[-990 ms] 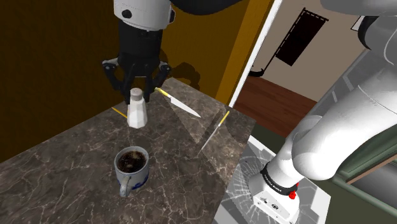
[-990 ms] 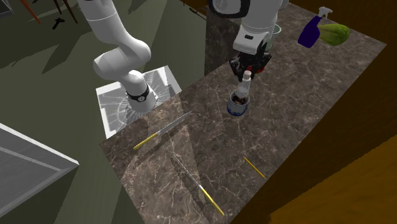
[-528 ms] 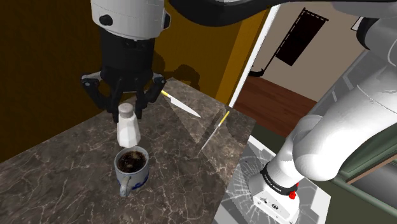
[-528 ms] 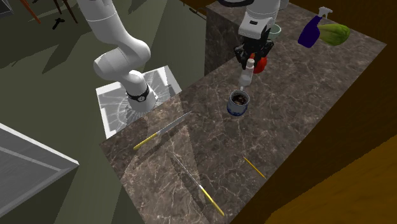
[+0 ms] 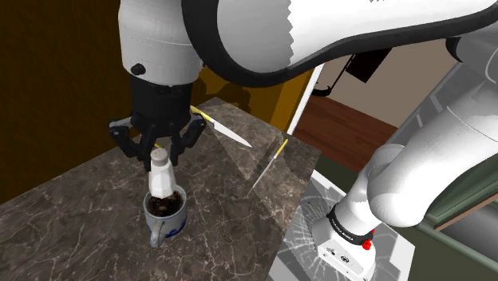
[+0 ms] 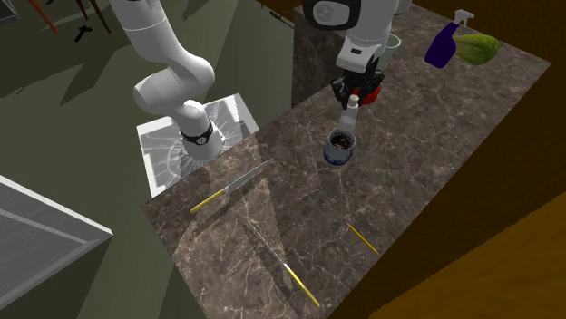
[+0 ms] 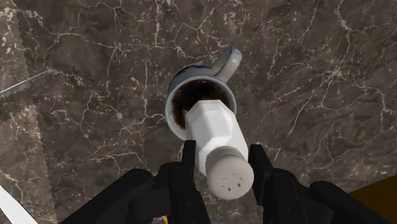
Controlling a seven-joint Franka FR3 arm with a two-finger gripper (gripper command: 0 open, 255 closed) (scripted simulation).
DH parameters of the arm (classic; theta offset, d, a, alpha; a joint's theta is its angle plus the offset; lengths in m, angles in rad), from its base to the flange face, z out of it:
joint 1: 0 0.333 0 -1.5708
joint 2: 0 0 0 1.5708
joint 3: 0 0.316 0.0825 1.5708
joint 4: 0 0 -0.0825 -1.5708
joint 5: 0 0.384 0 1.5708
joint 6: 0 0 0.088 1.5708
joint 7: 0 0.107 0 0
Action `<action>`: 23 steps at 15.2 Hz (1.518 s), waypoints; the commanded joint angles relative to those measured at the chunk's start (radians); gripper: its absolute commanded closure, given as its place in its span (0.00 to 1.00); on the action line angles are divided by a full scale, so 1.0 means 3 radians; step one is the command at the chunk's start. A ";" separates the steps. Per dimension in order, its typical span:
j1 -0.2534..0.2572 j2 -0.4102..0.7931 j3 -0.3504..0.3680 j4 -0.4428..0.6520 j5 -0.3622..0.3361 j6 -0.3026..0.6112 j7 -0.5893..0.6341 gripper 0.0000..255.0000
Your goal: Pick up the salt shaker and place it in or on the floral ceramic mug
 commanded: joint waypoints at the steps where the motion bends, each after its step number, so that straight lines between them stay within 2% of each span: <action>1: 0.0001 0.0016 0.0006 -0.0079 -0.0006 0.0094 0.0001 1.00; 9: 0.0009 0.0107 0.0040 -0.0360 -0.0048 0.0452 0.0029 1.00; 17: 0.0010 0.0114 0.0042 -0.0374 -0.0052 0.0472 0.0031 1.00; 18: 0.0010 0.0114 0.0042 -0.0373 -0.0052 0.0472 0.0032 0.00; 23: 0.0010 0.0114 0.0042 -0.0374 -0.0052 0.0472 0.0031 0.00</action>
